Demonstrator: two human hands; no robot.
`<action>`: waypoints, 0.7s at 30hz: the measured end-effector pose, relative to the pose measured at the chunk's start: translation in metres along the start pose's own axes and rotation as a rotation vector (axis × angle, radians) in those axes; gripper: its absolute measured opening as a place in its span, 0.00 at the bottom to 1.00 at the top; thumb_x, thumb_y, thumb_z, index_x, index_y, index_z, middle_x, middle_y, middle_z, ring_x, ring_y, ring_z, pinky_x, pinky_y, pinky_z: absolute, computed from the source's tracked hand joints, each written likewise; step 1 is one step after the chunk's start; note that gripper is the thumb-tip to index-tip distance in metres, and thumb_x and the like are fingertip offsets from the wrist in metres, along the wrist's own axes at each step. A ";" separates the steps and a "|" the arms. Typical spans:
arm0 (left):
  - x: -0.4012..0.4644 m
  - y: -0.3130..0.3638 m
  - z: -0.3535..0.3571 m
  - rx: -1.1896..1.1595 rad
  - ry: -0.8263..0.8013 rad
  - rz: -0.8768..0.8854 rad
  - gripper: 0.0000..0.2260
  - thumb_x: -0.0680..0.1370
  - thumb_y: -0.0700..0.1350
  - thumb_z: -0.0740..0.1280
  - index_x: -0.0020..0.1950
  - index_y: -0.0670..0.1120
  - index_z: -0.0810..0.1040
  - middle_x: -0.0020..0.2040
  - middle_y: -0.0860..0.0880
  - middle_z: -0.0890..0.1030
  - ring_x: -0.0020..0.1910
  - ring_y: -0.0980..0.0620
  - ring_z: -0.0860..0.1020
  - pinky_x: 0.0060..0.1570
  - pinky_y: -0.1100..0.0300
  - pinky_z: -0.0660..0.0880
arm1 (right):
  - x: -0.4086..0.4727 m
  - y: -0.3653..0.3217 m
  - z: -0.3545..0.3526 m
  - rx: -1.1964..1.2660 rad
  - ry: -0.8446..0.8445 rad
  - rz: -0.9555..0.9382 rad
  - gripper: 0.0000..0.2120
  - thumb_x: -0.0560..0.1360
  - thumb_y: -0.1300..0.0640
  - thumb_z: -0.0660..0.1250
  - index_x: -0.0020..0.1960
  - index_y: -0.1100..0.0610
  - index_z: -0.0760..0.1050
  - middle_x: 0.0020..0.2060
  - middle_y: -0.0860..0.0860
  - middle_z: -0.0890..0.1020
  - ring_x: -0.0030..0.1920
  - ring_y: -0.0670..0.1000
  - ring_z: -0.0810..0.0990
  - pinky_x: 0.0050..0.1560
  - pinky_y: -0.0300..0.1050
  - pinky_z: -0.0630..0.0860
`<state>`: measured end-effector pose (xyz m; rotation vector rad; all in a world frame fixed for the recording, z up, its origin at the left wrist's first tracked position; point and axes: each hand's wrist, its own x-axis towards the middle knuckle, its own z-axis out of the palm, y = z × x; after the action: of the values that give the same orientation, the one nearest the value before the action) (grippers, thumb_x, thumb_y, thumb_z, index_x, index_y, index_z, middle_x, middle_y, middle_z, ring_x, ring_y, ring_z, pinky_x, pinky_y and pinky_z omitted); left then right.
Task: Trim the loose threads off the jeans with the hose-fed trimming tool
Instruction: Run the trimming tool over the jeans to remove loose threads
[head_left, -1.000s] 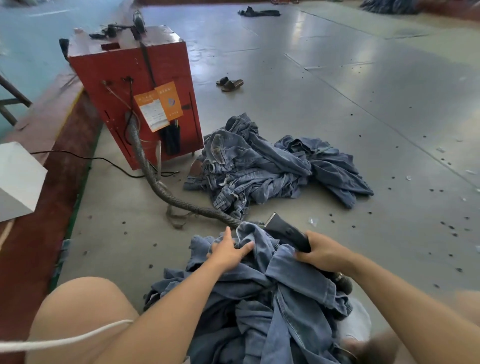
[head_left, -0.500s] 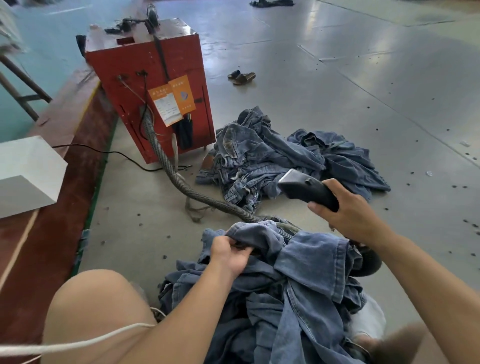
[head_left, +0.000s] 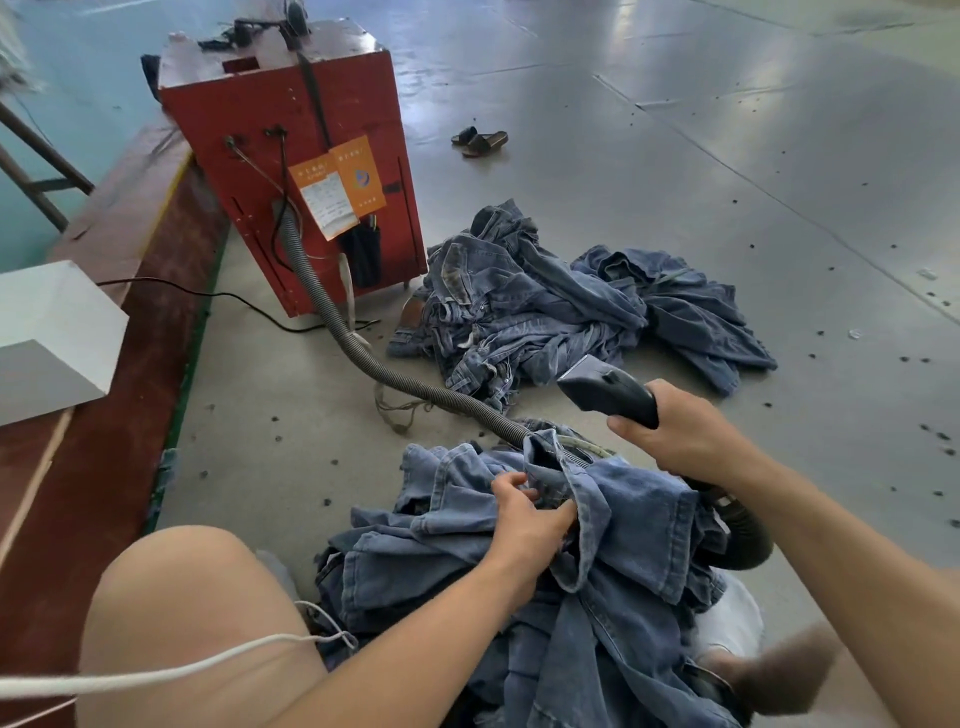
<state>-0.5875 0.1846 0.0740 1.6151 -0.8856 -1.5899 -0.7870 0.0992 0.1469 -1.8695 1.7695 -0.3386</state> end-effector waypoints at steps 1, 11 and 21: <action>0.002 0.002 0.001 -0.037 0.005 -0.048 0.32 0.74 0.49 0.79 0.68 0.48 0.62 0.61 0.51 0.75 0.48 0.59 0.79 0.36 0.69 0.75 | -0.001 -0.002 0.002 -0.007 0.009 0.006 0.18 0.74 0.37 0.73 0.51 0.48 0.72 0.39 0.48 0.81 0.36 0.49 0.81 0.36 0.45 0.73; 0.013 0.010 -0.002 -0.541 -0.070 -0.176 0.10 0.76 0.33 0.74 0.55 0.43 0.83 0.43 0.43 0.88 0.37 0.50 0.86 0.34 0.59 0.81 | -0.013 -0.022 0.018 -0.112 0.105 0.051 0.28 0.68 0.32 0.77 0.50 0.52 0.71 0.39 0.46 0.77 0.40 0.52 0.78 0.38 0.49 0.70; 0.022 0.002 0.004 -0.130 0.123 -0.048 0.14 0.67 0.44 0.84 0.49 0.43 0.86 0.42 0.48 0.88 0.46 0.48 0.86 0.48 0.55 0.83 | -0.019 -0.027 0.005 -0.051 0.159 0.014 0.30 0.62 0.29 0.79 0.48 0.49 0.72 0.38 0.45 0.79 0.37 0.45 0.77 0.34 0.45 0.71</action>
<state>-0.5915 0.1654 0.0639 1.6330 -0.6702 -1.5301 -0.7634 0.1191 0.1606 -1.9103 1.9117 -0.4521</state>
